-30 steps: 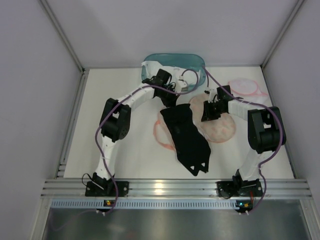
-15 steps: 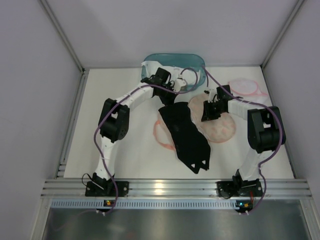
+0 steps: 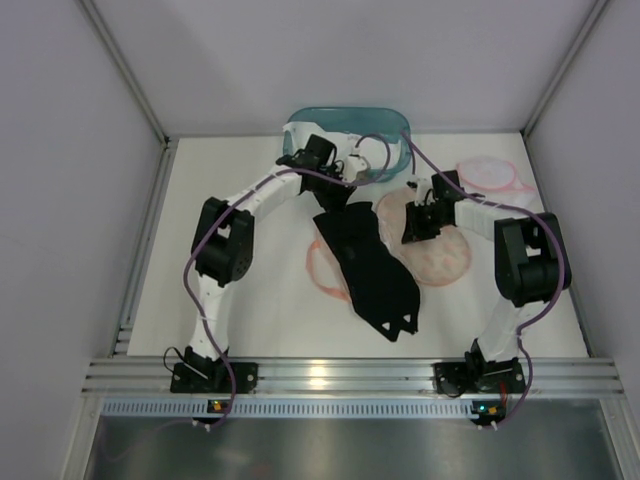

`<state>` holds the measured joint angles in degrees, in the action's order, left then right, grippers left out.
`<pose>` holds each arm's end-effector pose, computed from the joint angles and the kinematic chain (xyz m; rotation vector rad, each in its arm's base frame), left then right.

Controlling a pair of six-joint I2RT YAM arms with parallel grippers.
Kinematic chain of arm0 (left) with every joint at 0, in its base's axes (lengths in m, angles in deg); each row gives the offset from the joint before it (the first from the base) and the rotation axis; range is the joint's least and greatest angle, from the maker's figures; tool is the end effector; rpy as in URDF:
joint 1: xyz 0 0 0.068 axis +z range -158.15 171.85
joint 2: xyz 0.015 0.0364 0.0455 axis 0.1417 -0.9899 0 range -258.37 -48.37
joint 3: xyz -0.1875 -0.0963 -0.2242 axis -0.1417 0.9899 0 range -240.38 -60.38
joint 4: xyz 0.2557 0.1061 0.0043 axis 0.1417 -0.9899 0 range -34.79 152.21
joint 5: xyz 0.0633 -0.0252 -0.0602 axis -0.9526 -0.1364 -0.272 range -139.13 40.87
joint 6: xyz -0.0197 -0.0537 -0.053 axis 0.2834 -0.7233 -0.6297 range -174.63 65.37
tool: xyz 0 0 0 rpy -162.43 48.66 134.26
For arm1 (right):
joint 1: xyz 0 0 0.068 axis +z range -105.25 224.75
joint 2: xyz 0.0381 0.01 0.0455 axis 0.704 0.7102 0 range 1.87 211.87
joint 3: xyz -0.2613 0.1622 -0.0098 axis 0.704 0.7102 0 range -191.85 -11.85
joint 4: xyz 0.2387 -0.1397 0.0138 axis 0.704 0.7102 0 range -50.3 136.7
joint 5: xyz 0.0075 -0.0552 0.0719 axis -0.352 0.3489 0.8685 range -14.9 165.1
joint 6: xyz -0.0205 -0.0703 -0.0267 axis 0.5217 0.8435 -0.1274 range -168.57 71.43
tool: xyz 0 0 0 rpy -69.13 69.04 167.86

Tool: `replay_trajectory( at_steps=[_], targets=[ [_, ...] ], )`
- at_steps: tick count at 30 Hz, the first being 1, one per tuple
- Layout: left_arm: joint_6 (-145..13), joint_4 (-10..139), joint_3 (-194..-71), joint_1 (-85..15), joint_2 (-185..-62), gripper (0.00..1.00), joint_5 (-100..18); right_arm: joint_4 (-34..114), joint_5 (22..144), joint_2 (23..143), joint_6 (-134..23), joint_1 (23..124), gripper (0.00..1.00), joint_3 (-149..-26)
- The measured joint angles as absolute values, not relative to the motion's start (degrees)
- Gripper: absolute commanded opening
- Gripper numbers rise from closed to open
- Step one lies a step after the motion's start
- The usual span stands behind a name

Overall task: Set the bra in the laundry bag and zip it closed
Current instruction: Adjust the bra in the laundry bag.

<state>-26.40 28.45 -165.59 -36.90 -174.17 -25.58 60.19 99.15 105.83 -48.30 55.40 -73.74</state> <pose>0.4606 -0.2830 0.2112 1.3266 2.0964 -0.5196 0.3771 0.0986 0.1543 -0.3875 2.6131 0.6179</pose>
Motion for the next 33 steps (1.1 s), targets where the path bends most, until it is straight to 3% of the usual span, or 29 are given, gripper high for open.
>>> replay_trajectory(
  at_steps=[5,10,16,20,22,23,24,33],
  targets=[
    [-26.45,28.4,-160.96,-37.14,-165.77,0.51,-24.94,59.79,99.48,104.43,-49.22,56.32,0.18,-71.8],
    [-21.75,29.32,-147.71,-39.48,-145.16,0.52,-26.19,60.03,100.6,102.12,-50.38,57.13,0.22,-68.78],
    [-14.91,31.11,-129.79,-58.93,-125.93,0.5,-30.21,62.22,101.03,99.87,-51.36,57.0,0.37,-67.86],
    [-14.67,30.44,-122.95,-71.78,-126.1,0.47,-32.62,63.73,102.46,96.83,-51.89,55.77,0.62,-67.97],
    [-15.5,29.78,-121.77,-76.37,-128.64,0.45,-33.9,64.43,103.31,94.77,-51.95,55.08,0.69,-68.36],
    [-15.87,29.58,-121.77,-77.99,-130.15,0.44,-34.34,64.8,103.61,93.61,-52.08,54.77,0.84,-68.74],
    [-16.24,29.69,-121.77,-79.52,-131.83,0.44,-34.89,65.11,103.88,92.17,-52.21,54.33,0.87,-69.3],
    [-21.55,29.47,-128.5,-85.18,-148.11,0.38,-36.57,66.18,104.84,85.46,-51.58,51.99,0.96,-71.91]
  ],
)
